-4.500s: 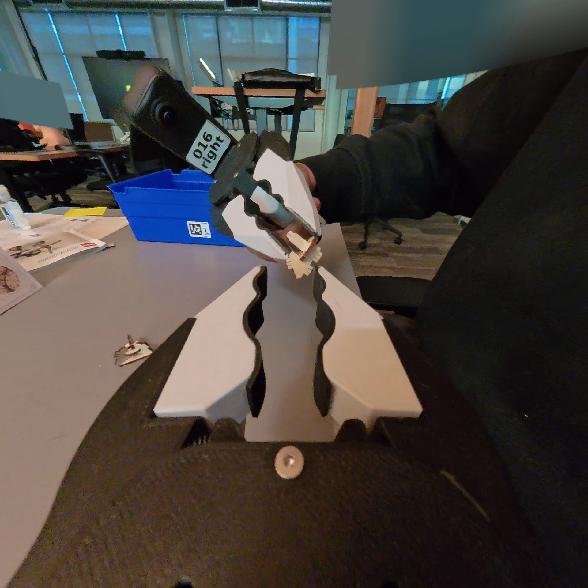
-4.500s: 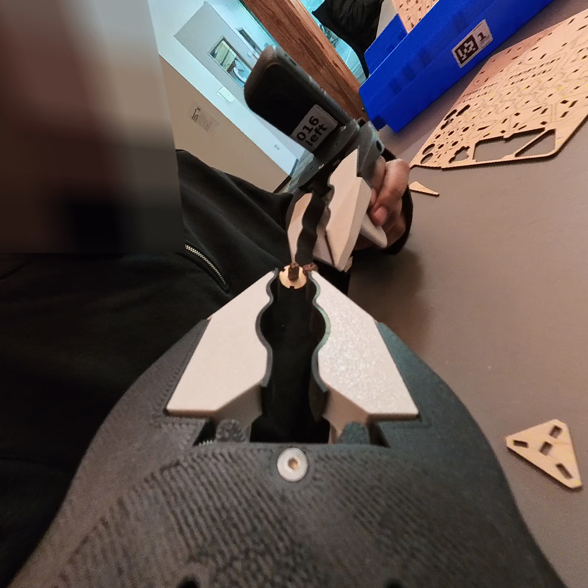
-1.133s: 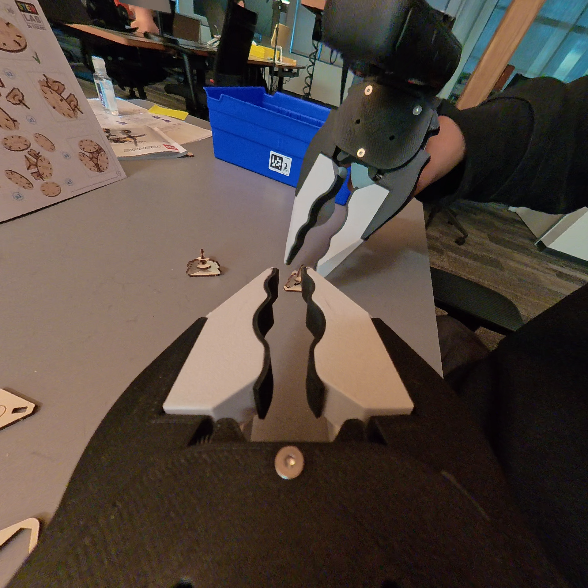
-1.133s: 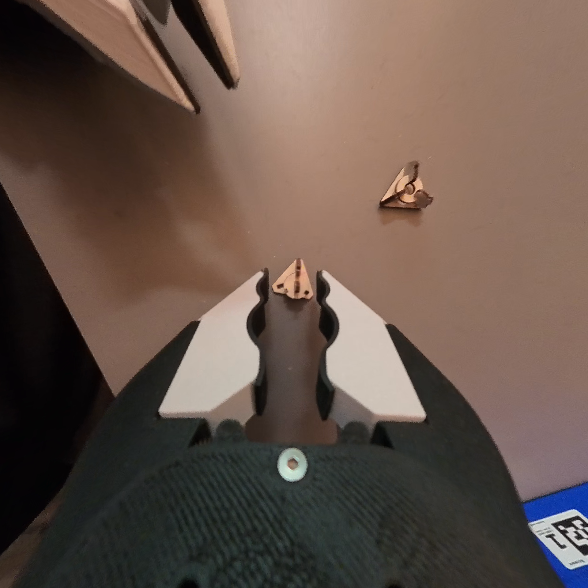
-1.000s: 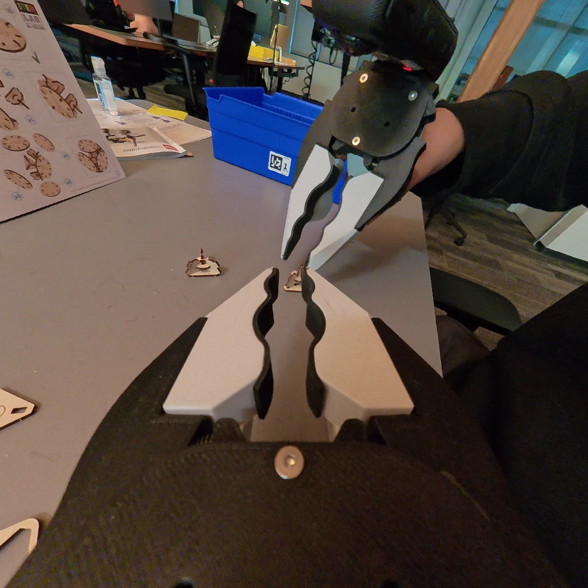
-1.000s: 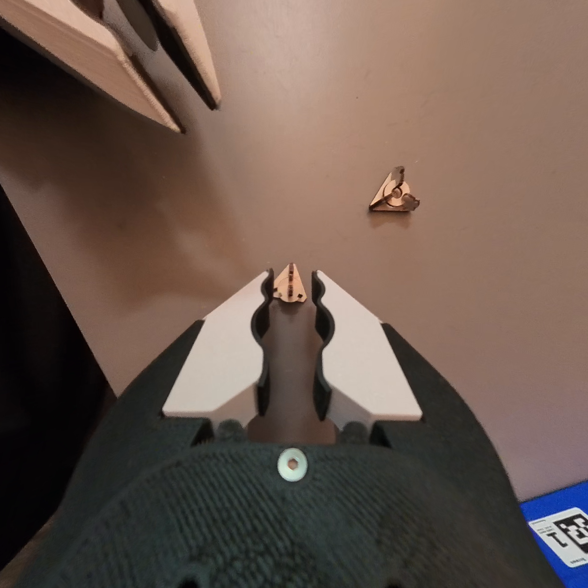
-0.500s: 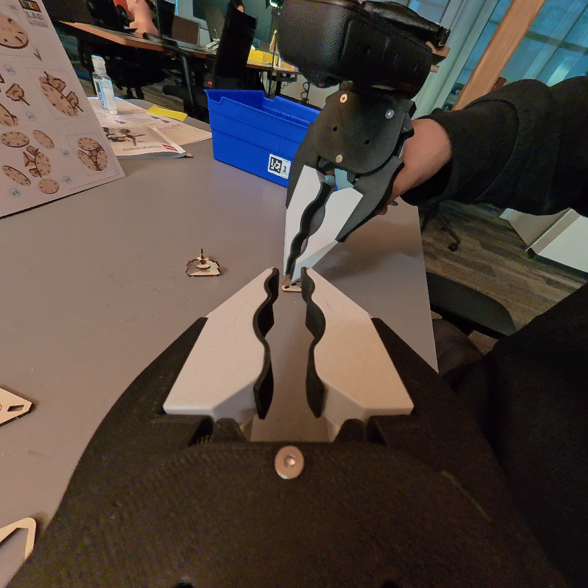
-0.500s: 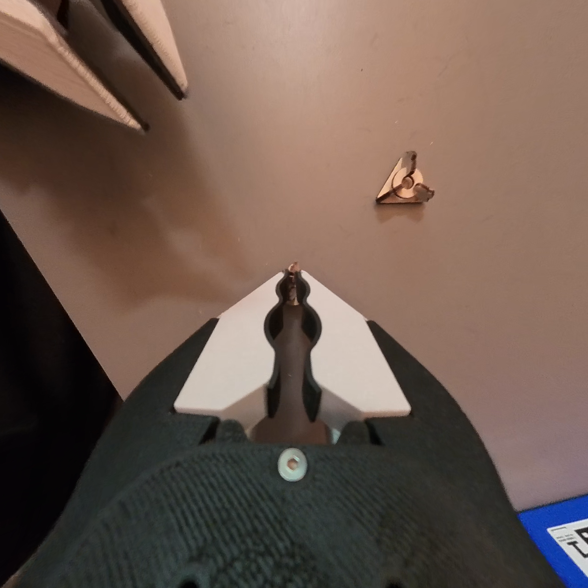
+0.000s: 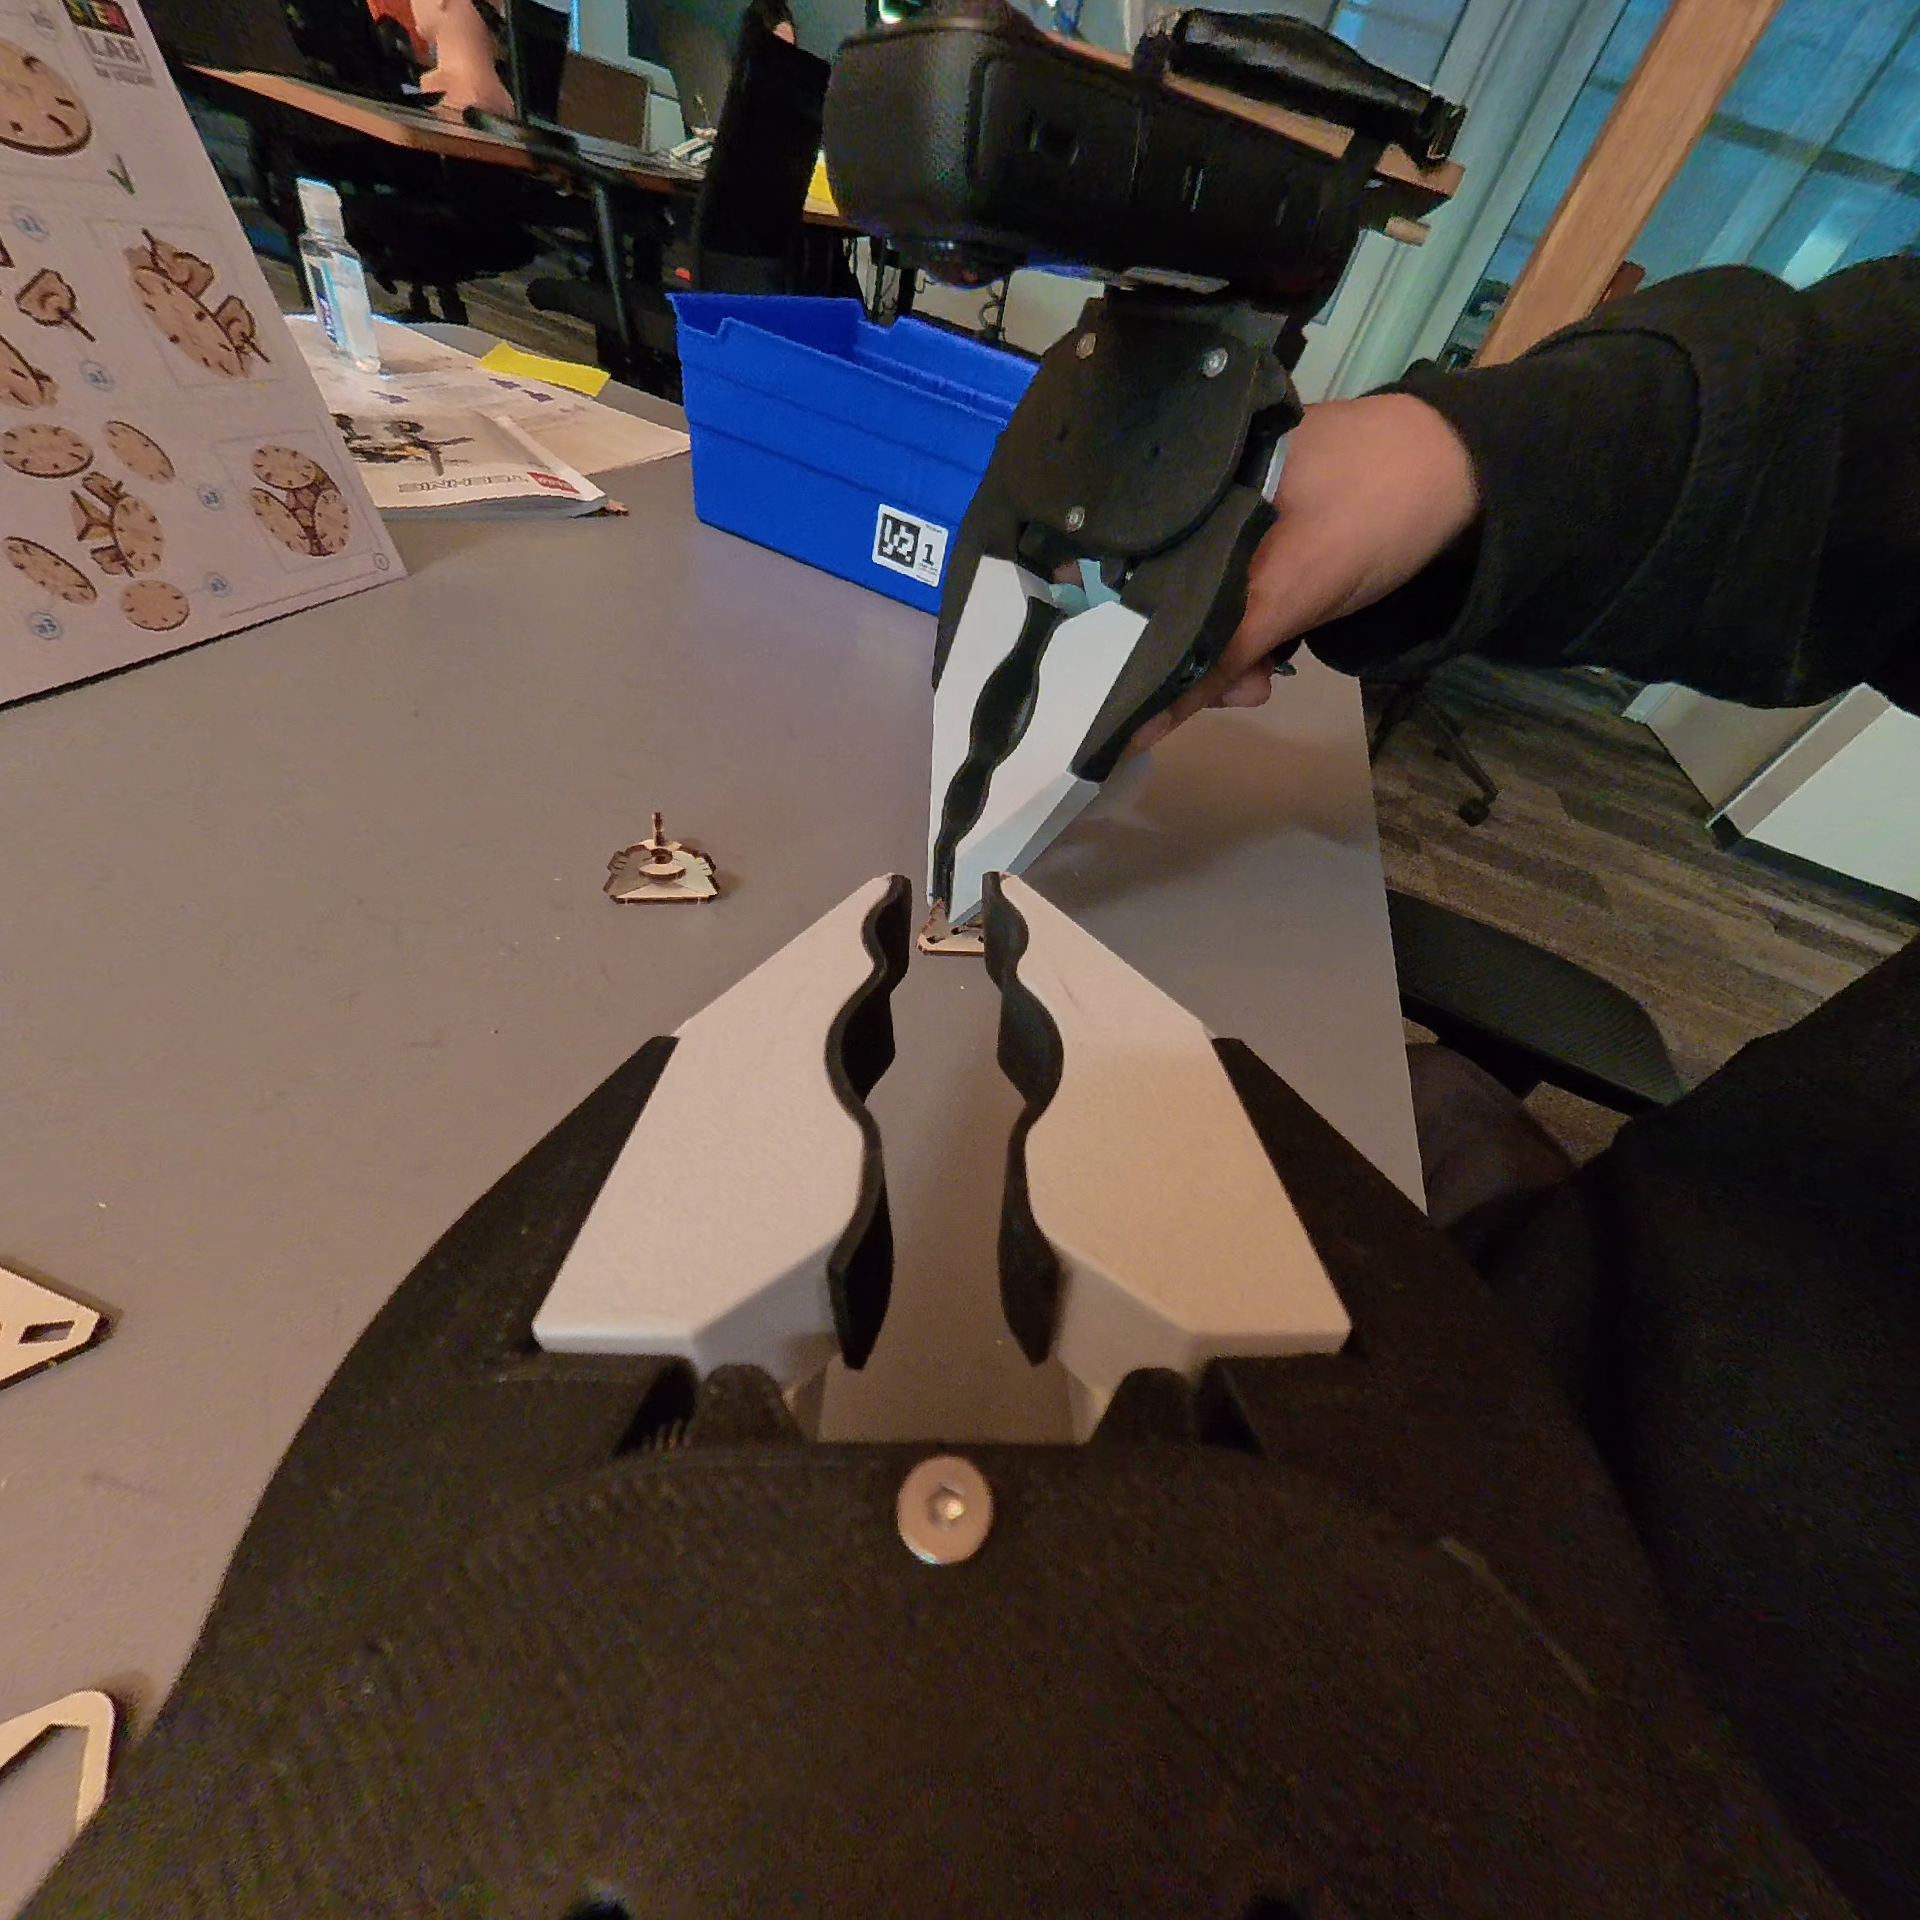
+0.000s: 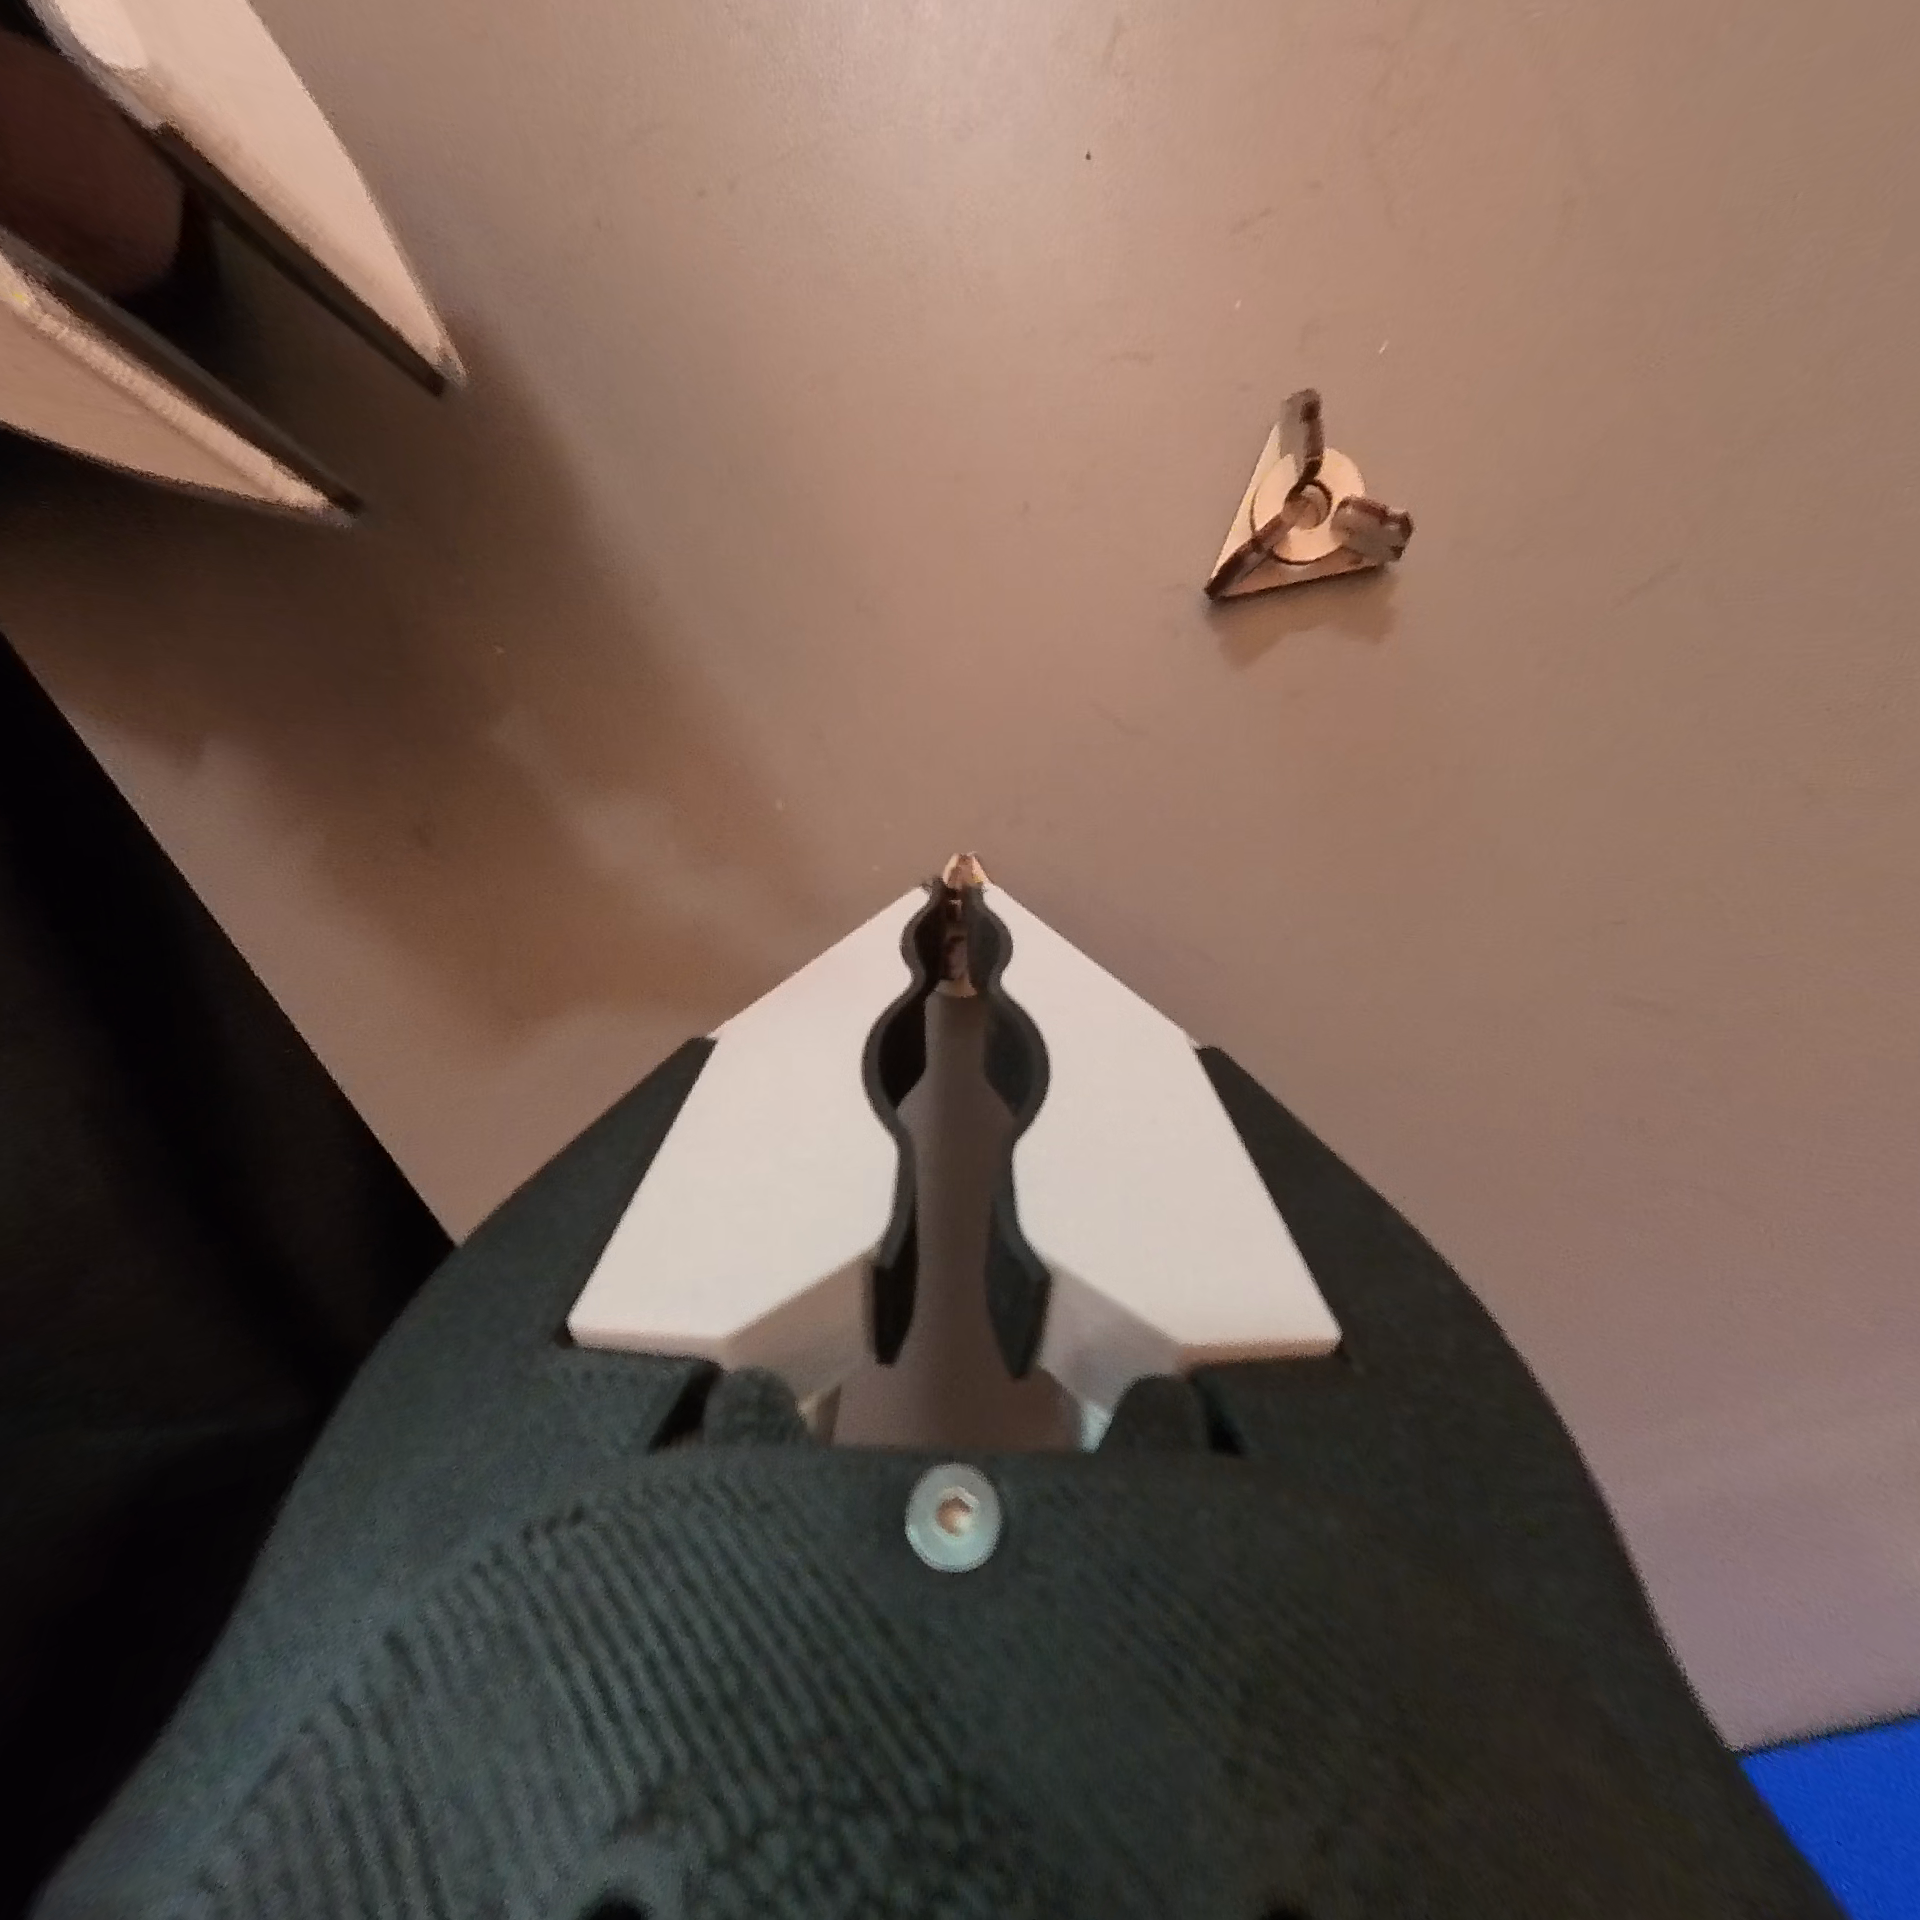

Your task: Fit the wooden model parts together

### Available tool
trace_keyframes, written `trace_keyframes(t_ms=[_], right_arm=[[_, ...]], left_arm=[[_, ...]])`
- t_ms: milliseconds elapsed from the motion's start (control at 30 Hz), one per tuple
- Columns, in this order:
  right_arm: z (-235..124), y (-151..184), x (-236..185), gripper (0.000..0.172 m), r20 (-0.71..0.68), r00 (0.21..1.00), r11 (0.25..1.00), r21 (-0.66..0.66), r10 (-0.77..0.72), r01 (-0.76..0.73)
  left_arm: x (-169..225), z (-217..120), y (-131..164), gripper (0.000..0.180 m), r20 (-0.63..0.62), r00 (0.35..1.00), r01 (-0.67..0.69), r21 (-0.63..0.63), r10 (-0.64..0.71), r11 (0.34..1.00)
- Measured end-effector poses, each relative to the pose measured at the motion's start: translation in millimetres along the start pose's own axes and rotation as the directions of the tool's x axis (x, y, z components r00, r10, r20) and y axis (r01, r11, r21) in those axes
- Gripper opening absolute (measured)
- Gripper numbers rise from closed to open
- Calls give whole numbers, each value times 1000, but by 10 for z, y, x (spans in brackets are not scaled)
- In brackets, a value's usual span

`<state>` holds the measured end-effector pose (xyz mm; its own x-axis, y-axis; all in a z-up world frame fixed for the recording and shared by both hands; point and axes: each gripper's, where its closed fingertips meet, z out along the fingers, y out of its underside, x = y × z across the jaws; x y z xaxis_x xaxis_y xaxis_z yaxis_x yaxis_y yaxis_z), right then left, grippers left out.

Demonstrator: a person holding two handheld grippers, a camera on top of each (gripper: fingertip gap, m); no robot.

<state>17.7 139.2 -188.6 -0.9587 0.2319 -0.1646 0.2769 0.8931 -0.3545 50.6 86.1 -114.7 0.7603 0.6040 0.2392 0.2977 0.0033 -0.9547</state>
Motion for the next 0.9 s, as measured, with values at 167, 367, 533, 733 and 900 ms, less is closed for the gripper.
trace_keyframes(t_ms=[167,367,533,733,900], right_arm=[[4,-10,7,2,-3,1000,1000,-1,1,-1],[10,-25,8,2,-12,1000,1000,-16,-7,7],[16,-41,7,2,-20,1000,999,-29,-20,20],[22,-49,11,2,-23,999,999,-28,-29,28],[23,-47,2,2,-25,999,999,-31,-38,37]], left_arm=[[-1,0,0,11,-1,1000,2,0,-2,1000],[-3,-2,0,11,-2,1000,6,1,-6,1000],[-4,-3,-2,11,-4,1000,8,2,-8,1000],[-8,-6,-4,11,-6,1000,14,5,-14,1000],[-12,-5,-4,11,-6,1000,17,4,-17,1000]])
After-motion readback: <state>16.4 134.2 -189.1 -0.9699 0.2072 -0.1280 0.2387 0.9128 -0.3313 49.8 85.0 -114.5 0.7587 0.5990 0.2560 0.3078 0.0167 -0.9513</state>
